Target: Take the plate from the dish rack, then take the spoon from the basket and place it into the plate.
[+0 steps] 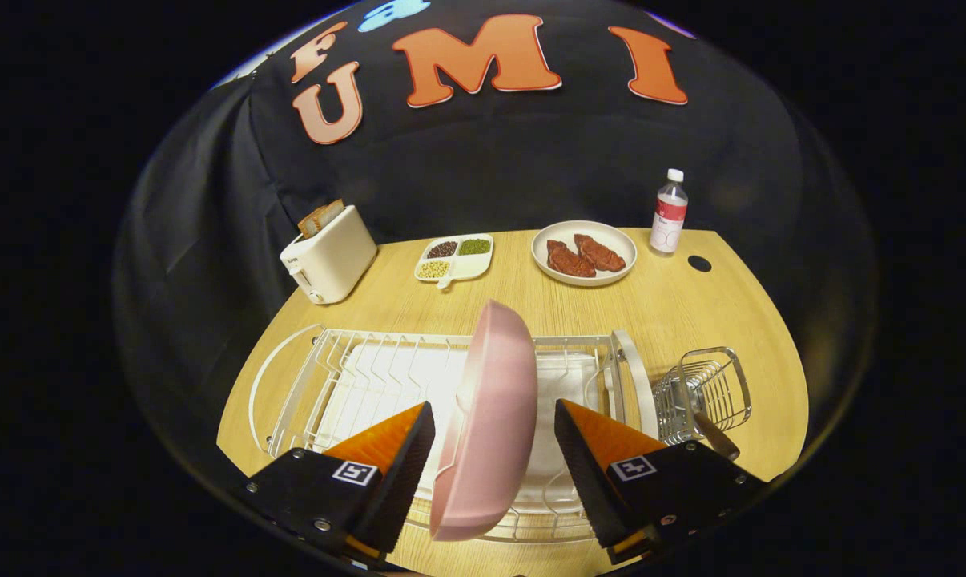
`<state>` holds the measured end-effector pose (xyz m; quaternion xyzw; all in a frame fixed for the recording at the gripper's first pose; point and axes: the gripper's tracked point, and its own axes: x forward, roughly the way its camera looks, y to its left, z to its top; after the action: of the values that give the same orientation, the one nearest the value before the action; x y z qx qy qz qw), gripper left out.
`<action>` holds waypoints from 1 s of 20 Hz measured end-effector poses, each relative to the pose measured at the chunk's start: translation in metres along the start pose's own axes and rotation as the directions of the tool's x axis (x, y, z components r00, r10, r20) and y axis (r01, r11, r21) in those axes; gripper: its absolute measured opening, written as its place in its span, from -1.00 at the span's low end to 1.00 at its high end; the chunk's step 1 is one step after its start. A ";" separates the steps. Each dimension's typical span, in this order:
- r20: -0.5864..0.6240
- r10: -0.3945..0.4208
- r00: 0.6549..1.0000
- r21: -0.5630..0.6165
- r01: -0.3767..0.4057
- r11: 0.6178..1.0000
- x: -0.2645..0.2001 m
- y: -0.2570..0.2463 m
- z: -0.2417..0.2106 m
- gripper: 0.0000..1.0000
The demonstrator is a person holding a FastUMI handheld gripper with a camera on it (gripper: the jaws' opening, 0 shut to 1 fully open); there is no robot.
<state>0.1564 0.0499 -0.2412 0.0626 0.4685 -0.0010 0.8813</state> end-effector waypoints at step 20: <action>-0.027 -0.216 0.976 0.056 0.218 0.974 -0.002 -0.020 0.027 -0.29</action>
<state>0.1759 0.0271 -0.2270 0.0368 0.4812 -0.1102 0.8689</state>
